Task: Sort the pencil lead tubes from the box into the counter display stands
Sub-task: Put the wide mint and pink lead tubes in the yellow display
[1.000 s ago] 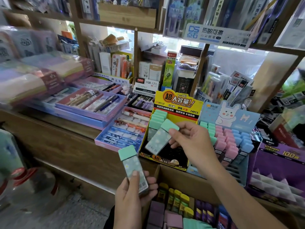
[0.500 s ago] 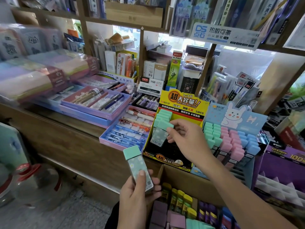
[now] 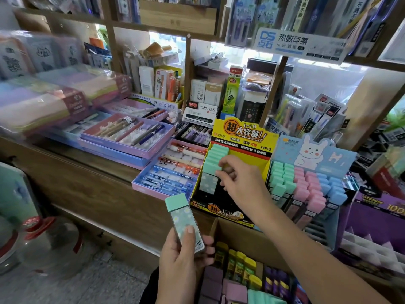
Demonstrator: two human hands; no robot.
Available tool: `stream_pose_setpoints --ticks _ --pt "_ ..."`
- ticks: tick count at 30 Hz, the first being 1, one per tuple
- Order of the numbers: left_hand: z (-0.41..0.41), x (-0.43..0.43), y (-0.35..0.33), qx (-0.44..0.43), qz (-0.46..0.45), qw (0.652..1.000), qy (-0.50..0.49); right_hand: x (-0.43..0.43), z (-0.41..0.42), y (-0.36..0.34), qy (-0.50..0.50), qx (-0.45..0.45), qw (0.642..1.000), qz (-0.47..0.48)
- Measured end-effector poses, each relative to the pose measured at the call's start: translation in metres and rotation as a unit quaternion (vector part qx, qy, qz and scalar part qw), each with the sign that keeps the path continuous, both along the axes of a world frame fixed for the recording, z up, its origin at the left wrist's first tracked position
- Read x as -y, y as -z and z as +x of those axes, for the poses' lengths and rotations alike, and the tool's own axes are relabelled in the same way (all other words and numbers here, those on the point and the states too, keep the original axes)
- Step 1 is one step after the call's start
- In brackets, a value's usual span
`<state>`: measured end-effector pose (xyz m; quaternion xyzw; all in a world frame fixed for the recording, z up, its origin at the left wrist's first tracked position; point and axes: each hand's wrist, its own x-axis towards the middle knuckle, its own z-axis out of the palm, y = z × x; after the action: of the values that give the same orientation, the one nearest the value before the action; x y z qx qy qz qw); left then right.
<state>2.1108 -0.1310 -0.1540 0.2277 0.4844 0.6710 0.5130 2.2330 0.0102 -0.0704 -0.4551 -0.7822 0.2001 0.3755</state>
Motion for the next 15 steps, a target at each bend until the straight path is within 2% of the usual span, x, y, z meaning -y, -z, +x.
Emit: stream_pose_setpoints --ticks 7,15 --pt "0.001 0.001 -0.004 0.014 0.006 1.0 0.005 0.004 0.003 0.001 0.009 -0.019 1.0 -0.011" --pt "0.001 -0.001 -0.002 0.004 0.012 1.0 0.01 0.049 0.044 0.008 -0.039 -0.095 0.986 -0.134"
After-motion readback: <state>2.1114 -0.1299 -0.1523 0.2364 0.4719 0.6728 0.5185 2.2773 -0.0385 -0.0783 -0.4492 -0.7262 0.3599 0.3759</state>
